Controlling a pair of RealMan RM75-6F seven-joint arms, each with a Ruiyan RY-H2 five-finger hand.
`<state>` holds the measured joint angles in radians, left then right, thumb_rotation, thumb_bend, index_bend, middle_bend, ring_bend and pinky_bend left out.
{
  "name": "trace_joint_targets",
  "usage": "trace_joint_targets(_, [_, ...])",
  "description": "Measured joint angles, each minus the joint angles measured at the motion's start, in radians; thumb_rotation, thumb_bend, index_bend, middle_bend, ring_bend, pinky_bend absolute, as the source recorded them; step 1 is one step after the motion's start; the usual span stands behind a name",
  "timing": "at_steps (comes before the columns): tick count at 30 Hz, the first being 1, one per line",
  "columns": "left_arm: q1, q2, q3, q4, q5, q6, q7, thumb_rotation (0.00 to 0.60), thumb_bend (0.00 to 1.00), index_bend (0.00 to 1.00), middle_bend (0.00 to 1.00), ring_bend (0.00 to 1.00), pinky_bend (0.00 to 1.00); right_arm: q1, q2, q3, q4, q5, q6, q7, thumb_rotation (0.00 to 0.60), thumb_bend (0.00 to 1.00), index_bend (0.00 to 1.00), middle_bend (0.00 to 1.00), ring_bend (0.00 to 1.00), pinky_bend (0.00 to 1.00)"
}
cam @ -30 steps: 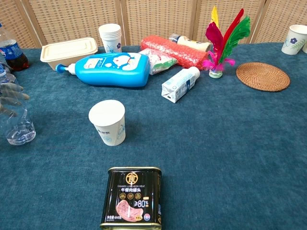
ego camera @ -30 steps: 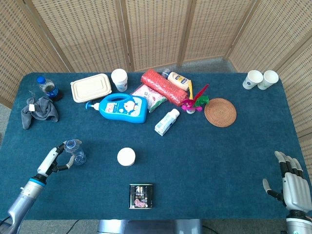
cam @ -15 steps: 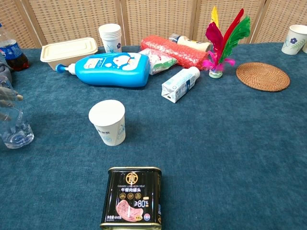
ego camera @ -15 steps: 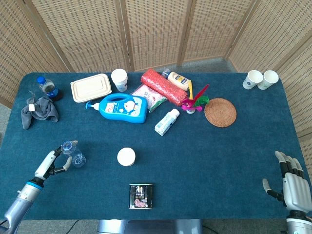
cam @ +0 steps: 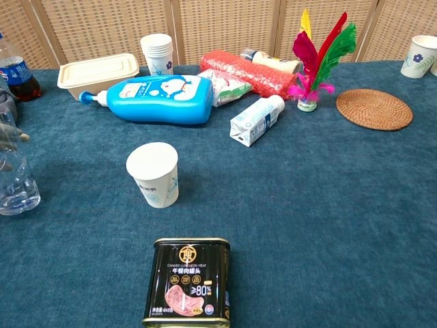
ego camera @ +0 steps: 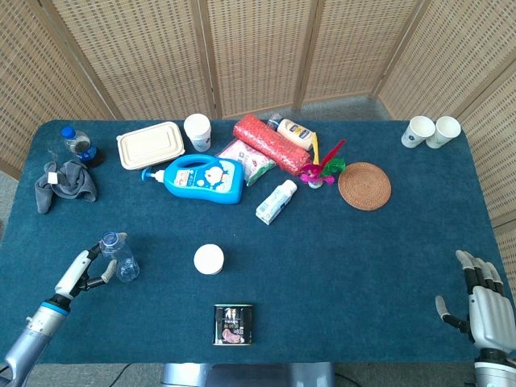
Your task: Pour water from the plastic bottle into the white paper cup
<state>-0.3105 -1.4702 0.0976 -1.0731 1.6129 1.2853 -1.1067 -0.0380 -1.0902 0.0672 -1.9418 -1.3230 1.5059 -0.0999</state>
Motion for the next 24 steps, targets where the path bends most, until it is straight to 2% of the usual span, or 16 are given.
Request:
trace_joint_targets(15, [-0.007,-0.006,0.0,0.01,0.003,-0.01,0.086,0.36,0.48,0.19,0.17,0.15,0.21,-0.001,-0.003,0.002,0.008,0.002,-0.001,0.005,0.6,0.42,0.0,0.1,0.0,0.0])
trace_joint_targets(24, [-0.004,-0.006,0.004,0.018,0.013,0.004,0.091,0.308,0.45,0.19,0.16,0.14,0.2,-0.004,-0.004,0.001,0.005,0.0,0.003,0.002,0.6,0.42,0.0,0.1,0.0,0.0])
